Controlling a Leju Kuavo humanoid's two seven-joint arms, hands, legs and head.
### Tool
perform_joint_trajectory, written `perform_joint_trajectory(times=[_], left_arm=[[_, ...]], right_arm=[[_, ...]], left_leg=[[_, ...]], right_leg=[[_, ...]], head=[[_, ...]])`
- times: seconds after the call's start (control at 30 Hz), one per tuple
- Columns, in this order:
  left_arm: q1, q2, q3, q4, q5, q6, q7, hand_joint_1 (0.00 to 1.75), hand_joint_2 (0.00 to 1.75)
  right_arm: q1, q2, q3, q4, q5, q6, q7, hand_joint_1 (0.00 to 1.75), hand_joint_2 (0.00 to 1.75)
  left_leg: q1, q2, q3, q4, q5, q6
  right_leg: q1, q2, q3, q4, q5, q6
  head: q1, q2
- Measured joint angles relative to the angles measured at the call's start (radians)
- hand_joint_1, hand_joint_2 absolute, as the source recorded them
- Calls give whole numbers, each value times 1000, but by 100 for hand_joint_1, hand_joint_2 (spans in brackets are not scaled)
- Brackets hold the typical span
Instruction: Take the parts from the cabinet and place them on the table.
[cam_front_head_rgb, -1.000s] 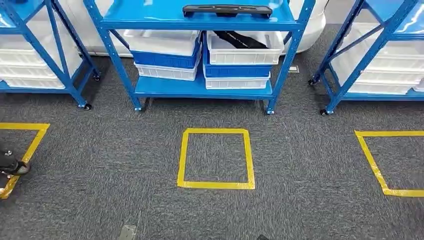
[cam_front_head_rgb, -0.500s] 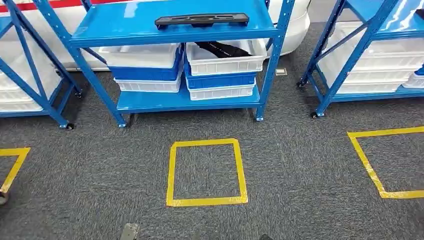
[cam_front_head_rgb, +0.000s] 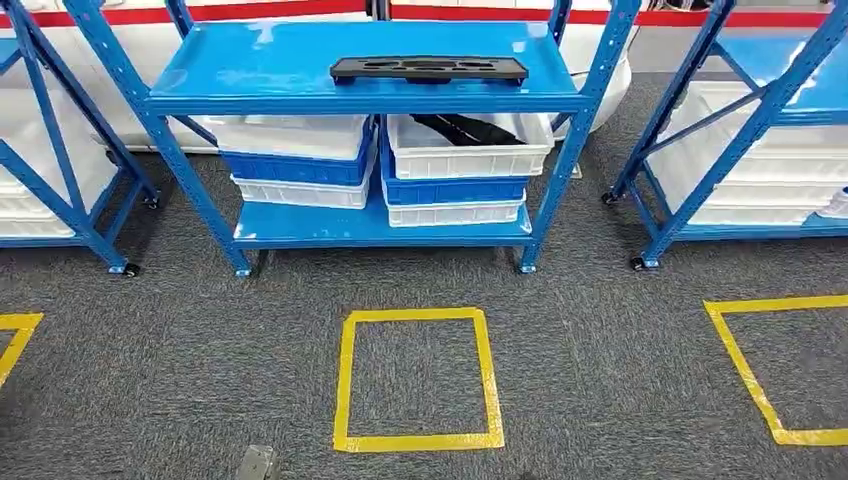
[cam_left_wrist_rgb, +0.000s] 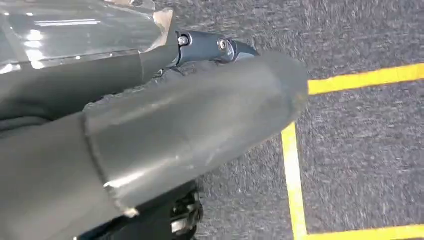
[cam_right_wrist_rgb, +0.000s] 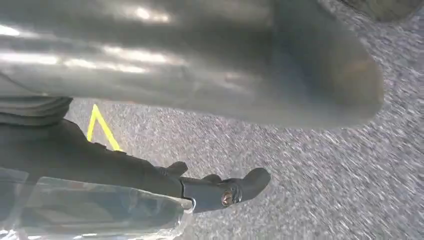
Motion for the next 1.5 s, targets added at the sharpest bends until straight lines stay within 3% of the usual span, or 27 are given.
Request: perform_joint_trajectory(times=[0.03, 0.1, 0.13, 0.17, 0.2, 0.23, 0.27, 0.33, 0.4, 0.47, 0.53, 0.57, 0.6, 0.63, 0.73, 0.8, 0.9, 0.93, 1.0, 1.07, 1.1, 1.2, 1.27, 1.3, 1.4, 1.43, 1.5], left_arm=[[0, -1, 0, 0, -1, -2, 2, 0, 0], [-4, 1, 0, 0, -3, -2, 5, 0, 0], [-5, -1, -1, 0, -6, -2, 7, 0, 0], [-6, -2, -1, 0, -9, -2, 8, 0, 0], [-9, -2, -1, 0, -11, 0, 9, 0, 0], [-10, 2, -2, 0, -12, 2, 11, 0, 0], [-12, 0, -2, 0, -12, 3, 12, 0, 0], [-15, 0, -2, 0, -13, 4, 14, 0, 0], [-14, 2, -2, 0, -13, 4, 16, 0, 0], [-14, 5, -2, 0, -13, 5, 17, 0, 0], [-13, 7, -2, 0, -14, 6, 18, 0, 0], [-9, 1, -3, 2, -15, 6, 18, 0, 0], [-12, 4, -3, 3, -15, 7, 18, 0, 0], [-11, 5, -3, 3, -15, 6, 21, 0, 0], [-11, 7, -3, 1, -16, 10, 21, 0, 0], [-14, 7, -3, 1, -18, 12, 20, 0, 0], [-16, 6, -3, 1, -18, 13, 19, 0, 0], [-16, 5, -3, 1, -18, 14, 19, 0, 0], [-15, 5, -3, 1, -17, 16, 19, 0, 0], [-15, 4, -3, 1, -16, 20, 19, 0, 0], [-15, 0, -3, 2, -16, 22, 19, 0, 0], [-14, 0, -3, 2, -13, 22, 17, 0, 0], [-14, 2, -3, 1, -13, 24, 16, 0, 0], [-14, 3, -3, 1, -13, 25, 15, 0, 0], [-12, 5, -3, 2, -13, 25, 16, 0, 0], [-11, 5, -3, 2, -13, 25, 16, 0, 0], [-9, 8, -3, 2, -13, 25, 16, 0, 0]], right_arm=[[1, -1, -3, 0, -1, -1, 0, 0, 0], [-3, 0, -7, 0, -1, -4, 0, 0, 0], [-4, -3, -10, 0, -1, -7, 0, 0, 0], [-2, -5, -11, 0, -2, -10, 1, 0, 0], [-3, -3, -12, 0, 0, -12, 0, 0, 0], [-4, 1, -12, 0, 0, -14, 0, 0, 0], [-4, -1, -13, 0, 1, -17, -1, 0, 0], [0, 3, -13, 0, 1, -21, -1, 0, 0], [7, 5, -13, 0, 1, -23, -1, 0, 0], [13, 6, -14, 0, 2, -23, -1, 0, 0], [15, 5, -16, 0, 3, -23, -1, 0, 0], [14, -2, -21, 0, 3, -23, -1, 0, 0], [16, 3, -23, 0, 3, -23, -1, 0, 0], [13, 2, -26, 0, 3, -23, -1, 0, 0], [10, 3, -28, 0, 5, -23, -3, 0, 0], [4, 2, -28, 0, 6, -22, -6, 0, 0], [9, 0, -30, 0, 8, -12, -7, 0, 0], [11, -4, -32, 0, 9, -10, -7, 0, 0], [12, -5, -36, 0, 12, -10, -7, 0, 0], [8, -5, -37, 0, 15, -9, -7, 0, 0], [7, -9, -37, 0, 16, -9, -7, 0, 0], [2, -9, -37, 0, 17, -9, -6, 0, 0], [3, -5, -37, 0, 17, -9, -6, 0, 0], [3, -5, -38, 0, 17, -9, -7, 0, 0], [2, -3, -38, 0, 15, -9, -7, 0, 0], [3, -3, -38, 0, 15, -9, -7, 0, 0], [5, -2, -38, 0, 15, -9, -7, 0, 0]], left_leg=[[0, 0, 14, -8, -7, -6], [4, -1, 21, -12, -9, -16], [4, 0, 22, -15, -16, -25], [1, 3, 27, 3, -10, -27], [-2, 3, 28, 8, -9, -29], [-1, 7, 13, 26, -20, -34], [0, 13, -7, 68, -31, -40], [18, 15, -108, 223, -77, -57], [37, 18, -199, 311, -114, -76], [55, 27, -213, 251, -55, -97], [75, 37, -175, 100, 79, -122], [87, 47, -179, 39, 137, -129], [85, 63, -185, 39, 75, -122], [80, 60, -182, 49, 97, -113], [70, 47, -173, 41, 103, -77], [62, 44, -153, 31, 94, -60], [41, 36, -135, 31, 74, -35], [32, 28, -128, 31, 67, -31], [21, 20, -108, 31, 54, -26], [12, 15, -86, 30, 40, -25], [5, 13, -78, 30, 33, -29], [9, 11, -76, 22, 26, -36], [9, 15, -74, 26, 17, -46], [8, 17, -87, 55, -1, -54], [26, 18, -210, 283, -94, -75], [32, 20, -243, 327, -96, -81], [46, 27, -233, 268, -27, -94]], right_leg=[[4, -5, 4, 2, 19, -14], [17, -13, 3, -9, -20, -43], [24, -11, 18, -15, 4, -53], [21, -9, 8, -22, 5, -61], [-3, -7, 33, -28, 6, -66], [-8, -9, 43, -38, 6, -67], [-12, -10, 52, -43, 3, -71], [-16, -10, 61, -50, -1, -76], [-24, -9, 65, -49, -11, -76], [-38, -6, 83, -49, -27, -61], [-52, -4, 110, -47, -50, -40], [-37, -4, 107, -43, -62, -25], [-47, -3, 110, -32, -74, -16], [-32, -9, 104, -34, -86, -2], [-43, -14, 136, -62, -96, 25], [-37, -14, 90, 31, -129, 8], [-19, -11, -76, 268, -191, -8], [-13, -11, -109, 288, -177, -6], [1, -11, -105, 193, -96, -1], [17, -11, -57, 31, 1, -12], [30, -8, -52, 23, 17, -41], [38, -7, -41, 8, 17, -65], [4, -8, -18, -22, 29, -81], [5, -7, -8, -30, 27, -87], [5, -8, 7, -31, 17, -104], [3, -8, 11, -30, 12, -101], [-4, -5, 27, -30, -2, -91]], head=[[-5, 0], [3, 0], [0, 0], [-1, 0], [2, 0], [4, 0], [-5, 0], [-7, 0], [-8, 0], [-7, 0], [-8, 0], [-18, 0], [-30, 0], [-25, 0], [-16, 0], [-7, 0], [-3, 0], [-4, 0], [-3, 0], [-2, 0], [-8, 0], [-7, 0], [-7, 0], [-8, 0], [-8, 0], [-8, 0], [-8, 0]])
